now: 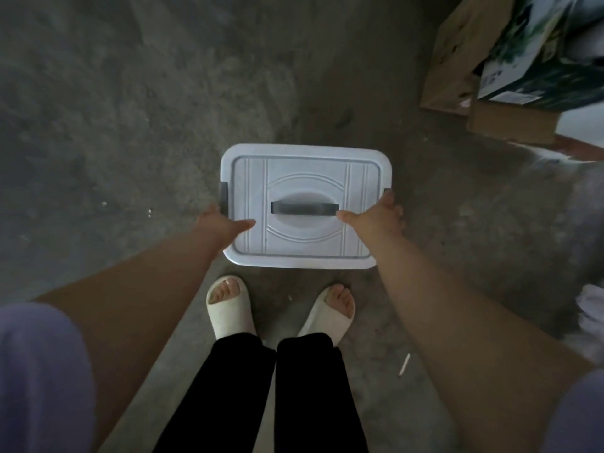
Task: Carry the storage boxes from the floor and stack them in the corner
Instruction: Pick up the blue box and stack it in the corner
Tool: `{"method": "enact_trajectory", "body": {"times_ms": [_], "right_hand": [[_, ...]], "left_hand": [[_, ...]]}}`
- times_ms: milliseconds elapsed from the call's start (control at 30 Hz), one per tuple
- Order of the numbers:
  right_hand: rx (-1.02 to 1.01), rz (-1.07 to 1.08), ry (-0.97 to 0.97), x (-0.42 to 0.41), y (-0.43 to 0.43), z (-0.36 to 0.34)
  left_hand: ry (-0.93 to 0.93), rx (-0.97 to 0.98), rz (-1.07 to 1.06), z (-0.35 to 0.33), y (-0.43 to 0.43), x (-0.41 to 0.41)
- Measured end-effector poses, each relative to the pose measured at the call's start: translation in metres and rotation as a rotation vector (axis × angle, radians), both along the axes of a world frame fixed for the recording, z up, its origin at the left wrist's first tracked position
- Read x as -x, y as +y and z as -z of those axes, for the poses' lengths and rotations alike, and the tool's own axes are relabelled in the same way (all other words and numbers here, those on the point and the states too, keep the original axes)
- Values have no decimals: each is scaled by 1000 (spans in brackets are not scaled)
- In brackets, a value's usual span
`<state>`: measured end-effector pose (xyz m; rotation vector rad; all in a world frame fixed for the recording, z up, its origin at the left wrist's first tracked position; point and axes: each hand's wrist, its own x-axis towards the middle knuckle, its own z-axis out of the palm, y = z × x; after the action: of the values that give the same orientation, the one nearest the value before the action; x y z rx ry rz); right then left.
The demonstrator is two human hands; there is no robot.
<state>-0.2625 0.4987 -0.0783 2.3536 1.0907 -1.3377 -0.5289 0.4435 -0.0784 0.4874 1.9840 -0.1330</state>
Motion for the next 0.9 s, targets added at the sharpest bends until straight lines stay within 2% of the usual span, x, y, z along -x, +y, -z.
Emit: {"method": "enact_trajectory", "body": {"times_ms": [67,200,333,433,667,900], "right_hand": [[-31,64,-48,-3,1,14],[10,270,53,-13,5,29],[-13,269,85,-15,6,16],[-41,179,56,-9,11,-10],[-66,44,43,22,25,-103],[-142,-25,82,51,39,-244]], "left_hand": [[-36,-20,-90,15,0,-3],[-52,-58,-239,31,3,-3],[-55,-86,-366,24,3,5],[4,-126,-351,2,5,12],[84,-124,-332,-91,11,35],[153,-225,-247,-232,21,67]]}}
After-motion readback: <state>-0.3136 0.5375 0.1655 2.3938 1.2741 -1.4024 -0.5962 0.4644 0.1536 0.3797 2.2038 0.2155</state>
